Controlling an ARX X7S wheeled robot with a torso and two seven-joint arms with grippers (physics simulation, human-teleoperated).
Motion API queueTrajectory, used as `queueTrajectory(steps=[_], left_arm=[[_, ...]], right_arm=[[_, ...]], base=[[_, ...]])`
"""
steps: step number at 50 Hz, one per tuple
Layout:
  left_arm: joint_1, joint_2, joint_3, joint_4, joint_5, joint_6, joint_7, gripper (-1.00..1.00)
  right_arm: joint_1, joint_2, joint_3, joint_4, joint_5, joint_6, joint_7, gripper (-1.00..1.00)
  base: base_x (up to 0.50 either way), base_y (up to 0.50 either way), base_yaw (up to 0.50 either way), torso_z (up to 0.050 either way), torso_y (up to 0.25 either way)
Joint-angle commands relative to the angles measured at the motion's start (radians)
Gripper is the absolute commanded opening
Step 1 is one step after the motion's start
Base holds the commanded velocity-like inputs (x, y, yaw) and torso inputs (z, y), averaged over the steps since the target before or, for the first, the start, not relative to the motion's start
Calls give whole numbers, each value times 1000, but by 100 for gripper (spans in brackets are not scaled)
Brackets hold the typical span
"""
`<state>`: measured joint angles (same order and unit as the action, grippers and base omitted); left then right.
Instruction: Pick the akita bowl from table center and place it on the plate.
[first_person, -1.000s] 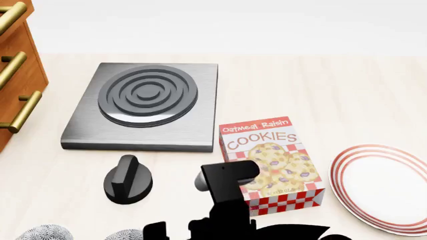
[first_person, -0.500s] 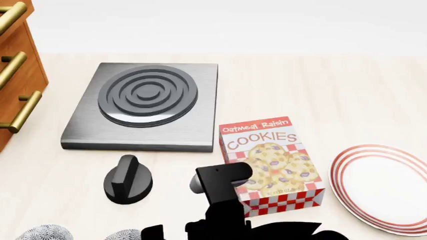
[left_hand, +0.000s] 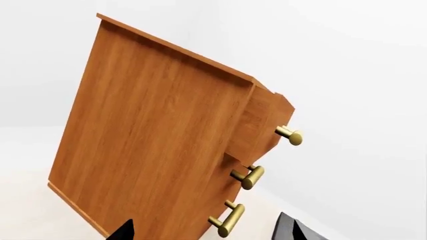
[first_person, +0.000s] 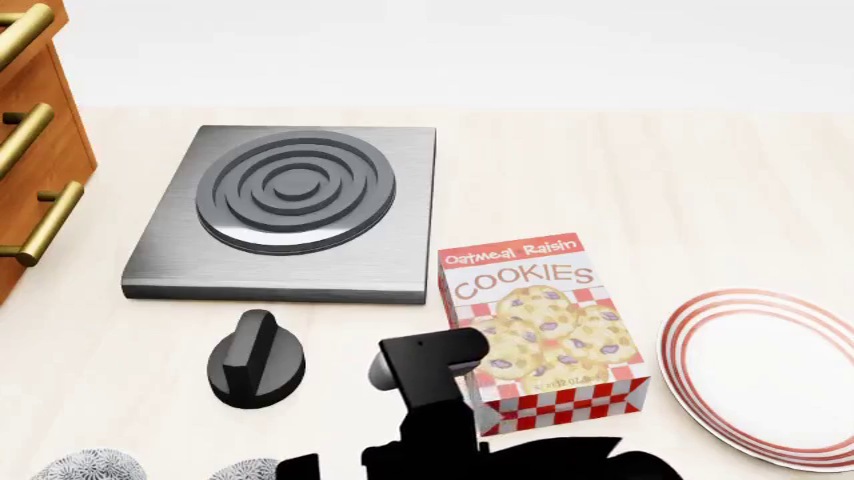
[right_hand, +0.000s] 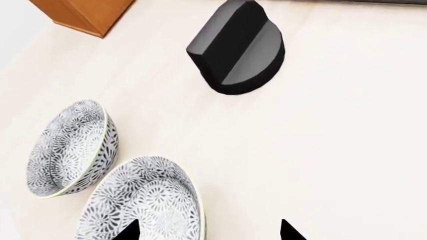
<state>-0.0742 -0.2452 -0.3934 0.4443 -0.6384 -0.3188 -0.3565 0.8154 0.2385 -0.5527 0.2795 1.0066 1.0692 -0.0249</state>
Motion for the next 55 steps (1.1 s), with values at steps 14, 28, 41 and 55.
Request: queueTrajectory(steps=[14,28,41,55], left_arm=[[1,-6,4,1,-13,3,-9,100],[4,-10,6,5,-22,6,-13,100],[9,-11,6,4,-28,12,-14,100],[16,-16,3,14,-43,9,-22,100]], right_arm=[[7,-15,-41,19,-9,-7,-23,100],[15,-27,-75,66,-30,-29,-58,100],[18,-37,-99,81,-35,-29,-73,100],[26,-48,-119,126,-51,-58,-102,100]], base=[[0,0,0,0,0],[0,0,0,0,0],[0,0,0,0,0],[0,0,0,0,0]])
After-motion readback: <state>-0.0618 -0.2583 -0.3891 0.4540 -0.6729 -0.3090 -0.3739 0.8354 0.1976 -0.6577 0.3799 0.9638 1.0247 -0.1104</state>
